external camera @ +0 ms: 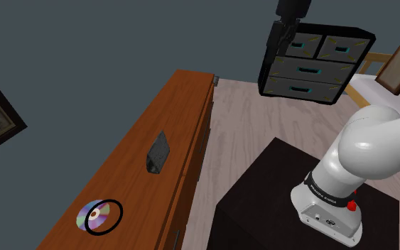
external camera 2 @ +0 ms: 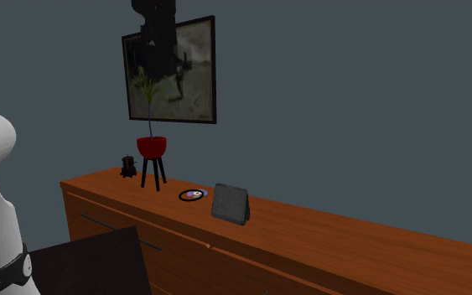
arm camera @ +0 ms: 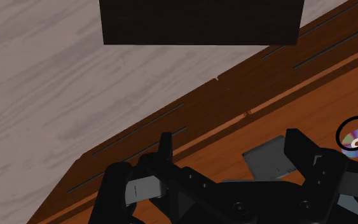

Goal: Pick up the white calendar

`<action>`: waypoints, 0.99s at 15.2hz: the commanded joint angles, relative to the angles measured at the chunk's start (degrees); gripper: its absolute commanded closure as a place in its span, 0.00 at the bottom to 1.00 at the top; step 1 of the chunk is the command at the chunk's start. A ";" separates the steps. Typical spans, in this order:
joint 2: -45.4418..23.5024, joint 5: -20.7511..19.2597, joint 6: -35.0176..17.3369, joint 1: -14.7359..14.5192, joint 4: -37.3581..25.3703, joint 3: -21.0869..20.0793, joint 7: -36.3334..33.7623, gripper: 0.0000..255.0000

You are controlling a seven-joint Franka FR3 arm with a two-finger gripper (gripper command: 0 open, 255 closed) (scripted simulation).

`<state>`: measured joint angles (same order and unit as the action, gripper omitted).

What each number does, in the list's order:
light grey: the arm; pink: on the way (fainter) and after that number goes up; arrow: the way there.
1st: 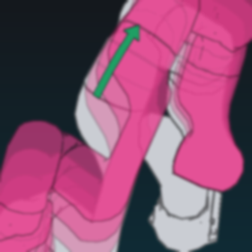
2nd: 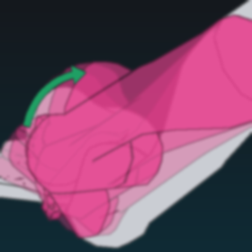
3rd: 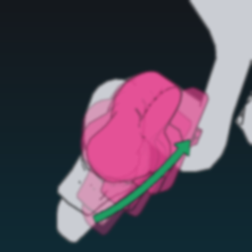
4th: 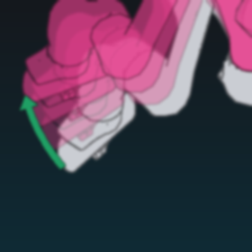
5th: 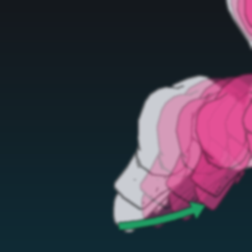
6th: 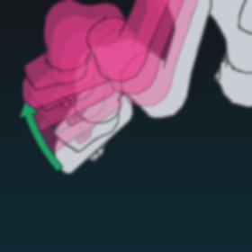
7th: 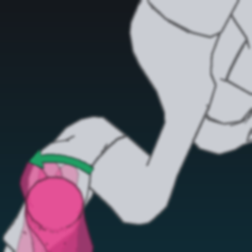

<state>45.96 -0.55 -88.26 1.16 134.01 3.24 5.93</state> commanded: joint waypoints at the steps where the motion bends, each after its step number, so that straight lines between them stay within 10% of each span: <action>1: 0.00 0.00 0.00 0.00 0.00 0.00 0.00 0.00; 15: -15.68 10.56 -23.86 1.15 7.42 -13.57 -27.68 0.00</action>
<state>31.72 9.35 -110.12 2.24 141.09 -9.33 -19.60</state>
